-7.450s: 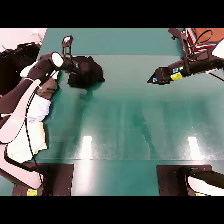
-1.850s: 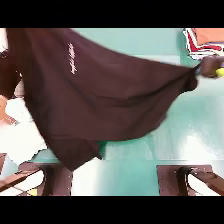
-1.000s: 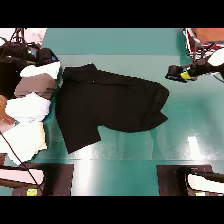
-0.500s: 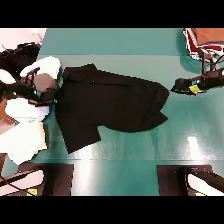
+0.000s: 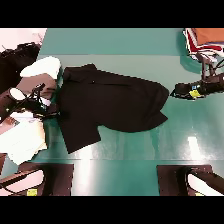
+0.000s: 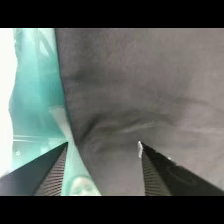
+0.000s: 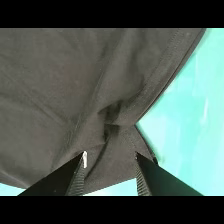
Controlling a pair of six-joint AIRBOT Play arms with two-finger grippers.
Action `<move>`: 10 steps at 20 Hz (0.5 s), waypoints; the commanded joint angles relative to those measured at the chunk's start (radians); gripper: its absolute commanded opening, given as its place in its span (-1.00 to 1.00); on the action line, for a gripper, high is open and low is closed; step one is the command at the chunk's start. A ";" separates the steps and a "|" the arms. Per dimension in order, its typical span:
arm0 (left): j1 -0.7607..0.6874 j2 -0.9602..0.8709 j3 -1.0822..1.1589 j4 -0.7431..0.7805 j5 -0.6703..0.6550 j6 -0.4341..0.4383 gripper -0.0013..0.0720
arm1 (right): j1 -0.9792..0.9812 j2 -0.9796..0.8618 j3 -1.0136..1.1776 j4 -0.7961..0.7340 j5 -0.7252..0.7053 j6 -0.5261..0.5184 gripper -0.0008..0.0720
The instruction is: Fold the shirts.
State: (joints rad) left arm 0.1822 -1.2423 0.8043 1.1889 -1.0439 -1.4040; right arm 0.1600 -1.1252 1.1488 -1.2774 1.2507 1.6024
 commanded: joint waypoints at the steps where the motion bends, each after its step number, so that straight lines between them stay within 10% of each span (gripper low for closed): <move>1: 0.000 -0.002 -0.019 -0.034 0.032 -0.002 0.36 | 0.000 0.002 -0.002 0.004 0.010 0.000 0.02; 4: 0.000 0.000 -0.019 -0.093 0.053 0.020 -0.90 | -0.007 0.002 -0.003 -0.001 0.042 -0.002 0.02; 10: 0.000 0.112 0.014 -0.118 0.057 0.051 -0.91 | -0.167 0.026 -0.189 0.006 0.132 -0.014 0.03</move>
State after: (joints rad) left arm 0.1822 -1.1835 0.8051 1.0870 -0.9936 -1.3743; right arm 0.0681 -1.1133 1.0622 -1.2800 1.3499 1.5909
